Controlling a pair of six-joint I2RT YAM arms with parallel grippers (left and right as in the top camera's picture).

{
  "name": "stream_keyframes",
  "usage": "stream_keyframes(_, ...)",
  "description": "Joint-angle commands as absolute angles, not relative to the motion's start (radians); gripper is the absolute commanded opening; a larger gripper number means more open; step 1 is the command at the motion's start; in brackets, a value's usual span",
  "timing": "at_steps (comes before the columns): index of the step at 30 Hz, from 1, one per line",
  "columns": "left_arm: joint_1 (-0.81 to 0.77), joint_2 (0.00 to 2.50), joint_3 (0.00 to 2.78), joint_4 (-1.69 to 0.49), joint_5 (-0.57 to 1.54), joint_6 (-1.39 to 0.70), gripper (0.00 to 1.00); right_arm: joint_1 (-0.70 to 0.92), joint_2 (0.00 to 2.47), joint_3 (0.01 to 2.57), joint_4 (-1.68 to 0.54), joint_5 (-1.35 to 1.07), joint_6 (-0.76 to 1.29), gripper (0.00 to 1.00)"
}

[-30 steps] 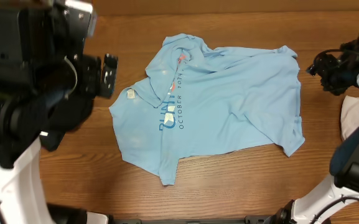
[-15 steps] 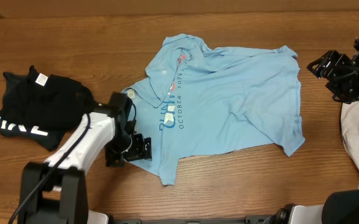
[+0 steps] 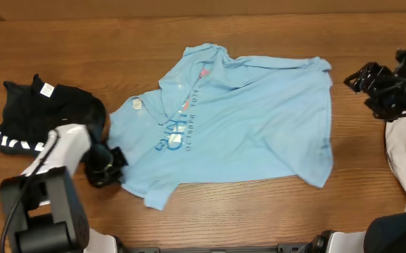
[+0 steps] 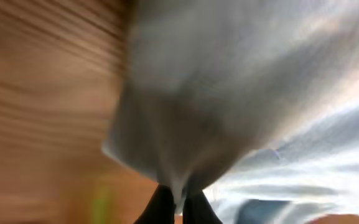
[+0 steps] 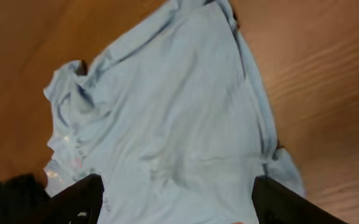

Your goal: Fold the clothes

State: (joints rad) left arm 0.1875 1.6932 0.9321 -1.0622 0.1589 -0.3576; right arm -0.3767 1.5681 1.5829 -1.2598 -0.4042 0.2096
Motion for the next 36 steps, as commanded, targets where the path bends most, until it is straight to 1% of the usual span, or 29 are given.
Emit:
stream_keyframes(1, 0.307, 1.66, 0.966, -1.083, 0.094, -0.241, 0.04, -0.326, 1.567, 1.407, -1.259, -0.403, 0.212, 0.8)
stream_keyframes(4, 0.347, 1.66, 0.966, -1.063, 0.098, -0.241, 0.04, -0.264, 1.567, 1.212, -1.232, -0.402, 0.213, 0.78)
stream_keyframes(6, 0.347, 1.66, 0.966, -1.06, 0.097, -0.234, 0.04, -0.217, 1.567, 1.115, -1.213, -0.397, 0.213, 0.73)
stream_keyframes(8, 0.347, 1.66, 0.966, -1.053, 0.098, -0.231, 0.04, -0.185, 1.567, 1.053, -1.168, -0.334, 0.239, 0.66)
stream_keyframes(9, 0.347, 1.66, 0.966, -1.05, 0.097, -0.231, 0.04, -0.18, 1.567, 1.011, -1.095, -0.254, 0.291, 0.62)
stream_keyframes(10, 0.347, 1.66, 0.966, -1.05, 0.096, -0.226, 0.04, -0.181, 1.567, 0.976, -1.021, -0.244, 0.294, 0.58)
stream_keyframes(11, 0.347, 1.66, 0.966, -1.05, 0.094, -0.223, 0.04, -0.181, 1.567, 0.948, -0.966, -0.244, 0.303, 0.57)
stream_keyframes(12, 0.347, 1.66, 0.966, -1.05, 0.094, -0.223, 0.04, -0.181, 1.567, 0.933, -0.94, -0.247, 0.319, 0.51)
stream_keyframes(20, 0.347, 1.66, 0.966, -1.05, 0.094, -0.219, 0.04, -0.181, 1.567, 0.883, -0.88, -0.213, 0.391, 0.49)
stream_keyframes(22, 0.347, 1.66, 0.966, -1.05, 0.094, -0.216, 0.04, -0.181, 1.568, 0.867, -0.841, -0.214, 0.399, 0.44)
stream_keyframes(25, 0.347, 1.66, 0.966, -1.05, 0.094, -0.216, 0.04, -0.181, 1.568, 0.812, -0.77, -0.215, 0.421, 0.42)
stream_keyframes(26, 0.347, 1.66, 0.966, -1.051, 0.094, -0.216, 0.04, -0.181, 1.568, 0.805, -0.746, -0.238, 0.418, 0.4)
stream_keyframes(27, 0.347, 1.66, 0.966, -1.051, 0.094, -0.216, 0.04, -0.181, 1.568, 0.805, -0.732, -0.257, 0.416, 0.35)
stream_keyframes(28, 0.347, 1.66, 0.966, -1.051, 0.094, -0.216, 0.04, -0.181, 1.567, 0.805, -0.725, -0.274, 0.416, 0.32)
stream_keyframes(29, 0.347, 1.66, 0.966, -1.051, 0.097, -0.216, 0.04, -0.181, 1.567, 0.805, -0.719, -0.282, 0.416, 0.22)
stream_keyframes(30, 0.347, 1.66, 0.966, -1.051, 0.097, -0.216, 0.04, -0.181, 1.567, 0.805, -0.718, -0.282, 0.416, 0.18)
stream_keyframes(31, 0.347, 1.66, 0.966, -1.051, 0.097, -0.216, 0.04, -0.181, 1.567, 0.805, -0.718, -0.282, 0.416, 0.16)
stream_keyframes(34, 0.347, 1.66, 0.966, -1.051, 0.096, -0.215, 0.04, -0.181, 1.567, 0.808, -0.714, -0.281, 0.402, 0.04)
stream_keyframes(36, 0.347, 1.66, 0.966, -1.051, 0.093, -0.209, 0.04, -0.185, 1.567, 0.847, -0.722, -0.278, 0.366, 0.04)
